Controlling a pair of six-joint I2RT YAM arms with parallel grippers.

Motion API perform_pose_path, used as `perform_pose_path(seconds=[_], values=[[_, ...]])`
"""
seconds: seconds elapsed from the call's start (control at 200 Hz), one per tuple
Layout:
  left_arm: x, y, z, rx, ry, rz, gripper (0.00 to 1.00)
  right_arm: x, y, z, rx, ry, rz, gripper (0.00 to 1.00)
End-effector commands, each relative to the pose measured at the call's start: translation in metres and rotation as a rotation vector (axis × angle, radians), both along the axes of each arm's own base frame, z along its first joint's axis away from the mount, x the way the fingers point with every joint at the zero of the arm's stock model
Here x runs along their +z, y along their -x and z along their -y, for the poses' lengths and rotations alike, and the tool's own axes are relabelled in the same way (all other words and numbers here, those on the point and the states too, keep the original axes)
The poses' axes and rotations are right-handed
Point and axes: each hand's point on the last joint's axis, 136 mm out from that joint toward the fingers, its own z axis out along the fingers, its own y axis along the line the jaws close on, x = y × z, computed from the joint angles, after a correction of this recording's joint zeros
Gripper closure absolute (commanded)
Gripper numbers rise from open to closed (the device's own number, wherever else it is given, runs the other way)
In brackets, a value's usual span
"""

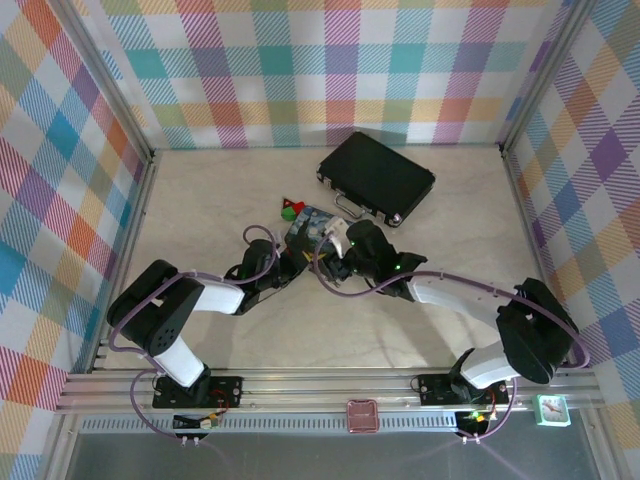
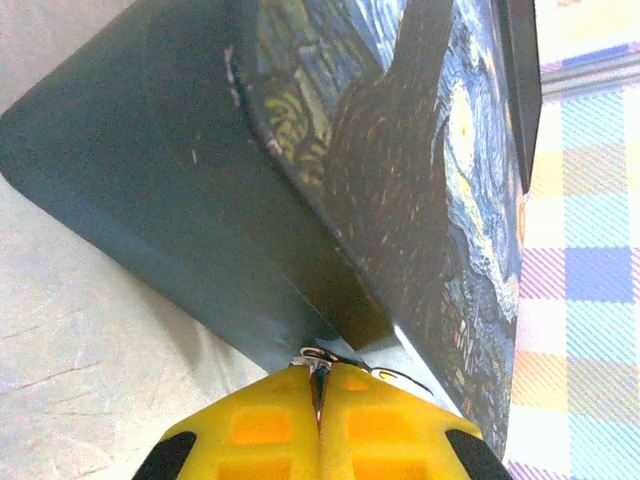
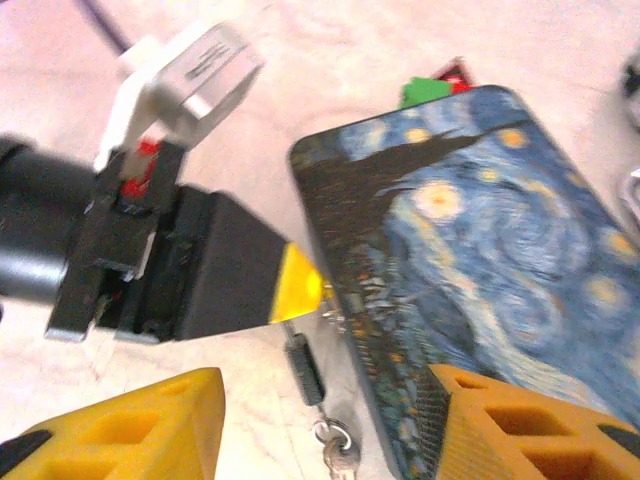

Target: Unlock the padlock with the key

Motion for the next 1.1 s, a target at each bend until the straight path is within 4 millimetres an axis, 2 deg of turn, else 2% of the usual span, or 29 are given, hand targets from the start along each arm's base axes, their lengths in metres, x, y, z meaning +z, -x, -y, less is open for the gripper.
perform_pose_path(seconds=[0.0,0.125,0.265,0.435,0.615,0.73,0.885,0.99,1.095], values=[[-0.016,-0.001,-0.009,0.078,-0.008,-0.024,1.00,0.002,-0.028,0.018,-0.229,-0.021,-0.056,0.45],[-0.016,-0.001,-0.008,0.086,0.000,-0.016,1.00,-0.018,-0.057,0.021,-0.370,-0.028,-0.113,0.45],[-0.018,0.001,-0.010,0.085,-0.004,-0.019,1.00,-0.056,-0.081,0.033,-0.518,0.023,-0.203,0.47],[-0.019,0.002,-0.020,0.120,-0.011,-0.010,1.00,-0.099,-0.068,0.054,-0.616,0.086,-0.317,0.50],[-0.028,0.000,-0.052,0.245,-0.015,-0.016,1.00,-0.127,-0.046,0.079,-0.684,0.113,-0.396,0.55],[-0.019,-0.008,-0.055,0.290,0.033,0.025,1.00,-0.127,-0.041,0.086,-0.707,0.112,-0.395,0.55],[-0.010,-0.015,-0.042,0.260,0.104,0.045,1.00,-0.120,-0.045,0.079,-0.678,0.093,-0.388,0.55],[-0.023,-0.001,-0.043,0.225,0.066,-0.010,1.00,-0.109,-0.050,0.071,-0.646,0.063,-0.372,0.50],[-0.042,0.023,-0.050,0.185,-0.015,-0.107,1.00,-0.081,-0.055,0.060,-0.582,0.008,-0.321,0.41]])
